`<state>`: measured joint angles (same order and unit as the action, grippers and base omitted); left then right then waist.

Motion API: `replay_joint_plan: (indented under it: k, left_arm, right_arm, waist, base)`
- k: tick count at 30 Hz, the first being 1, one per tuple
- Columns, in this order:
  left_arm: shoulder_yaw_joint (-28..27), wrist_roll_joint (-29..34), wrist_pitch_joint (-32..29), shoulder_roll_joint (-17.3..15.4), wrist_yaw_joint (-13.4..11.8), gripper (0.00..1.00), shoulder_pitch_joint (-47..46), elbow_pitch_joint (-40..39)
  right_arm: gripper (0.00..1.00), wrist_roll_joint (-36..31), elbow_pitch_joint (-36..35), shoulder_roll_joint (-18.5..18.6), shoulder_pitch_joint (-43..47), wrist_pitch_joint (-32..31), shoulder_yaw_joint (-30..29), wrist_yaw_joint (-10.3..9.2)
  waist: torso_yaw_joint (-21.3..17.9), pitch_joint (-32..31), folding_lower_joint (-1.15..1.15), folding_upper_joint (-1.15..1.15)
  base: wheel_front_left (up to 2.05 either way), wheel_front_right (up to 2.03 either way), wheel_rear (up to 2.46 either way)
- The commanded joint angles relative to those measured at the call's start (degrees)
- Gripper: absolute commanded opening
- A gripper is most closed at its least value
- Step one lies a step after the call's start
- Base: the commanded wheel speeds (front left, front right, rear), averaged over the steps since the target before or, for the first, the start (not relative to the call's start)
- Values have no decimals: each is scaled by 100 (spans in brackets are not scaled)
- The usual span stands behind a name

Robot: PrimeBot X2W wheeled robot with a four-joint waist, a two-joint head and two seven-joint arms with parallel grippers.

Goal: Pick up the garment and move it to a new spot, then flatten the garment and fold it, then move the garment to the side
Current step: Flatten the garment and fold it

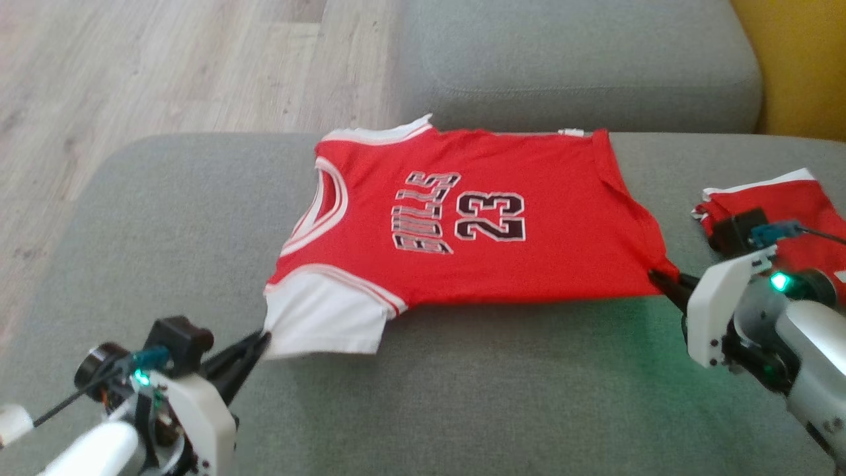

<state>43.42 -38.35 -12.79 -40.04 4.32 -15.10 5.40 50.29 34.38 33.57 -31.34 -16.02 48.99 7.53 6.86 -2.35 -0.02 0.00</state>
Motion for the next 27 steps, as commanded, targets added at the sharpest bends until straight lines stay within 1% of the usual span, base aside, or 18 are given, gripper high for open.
replay_joint_plan:
  k: [1, 3, 6, 10, 16, 27]
  left_arm:
    - [-320, -10, -3, -268, -51, 0, -327, -214]
    - [-359, -34, -96, -361, -202, 0, -228, -549]
    - [-358, 98, -135, -428, -359, 0, -217, -793]
    - [-396, 186, -81, -329, -461, 0, -374, -807]
    - [-395, 341, -52, -200, -360, 0, -837, -445]
    - [-340, 421, -87, 294, 0, 0, -2006, 652]
  right_arm:
    - [0, 60, -163, 194, -50, 3, -20, -4]
    - [0, 235, -378, 290, 60, -25, -46, -4]
    - [0, 345, -532, 330, 133, 25, -169, -4]
    - [0, 328, -585, 275, 109, 93, -321, -4]
    - [0, 219, -524, 93, -123, 194, -573, -4]
    - [0, 74, 4, -366, -699, 332, -956, -4]
  waist:
    - [-28, -25, 2, 0]
    - [-45, -24, 2, 0]
    - [-82, 10, 2, 0]
    - [-129, 131, 2, 0]
    - [-200, 425, 2, 0]
    - [-242, 875, 2, 0]
  base:
    - [0, 0, 0]
    - [0, 0, 0]
    - [0, 0, 0]
    - [0, 0, 0]
    - [0, 0, 0]
    - [0, 0, 0]
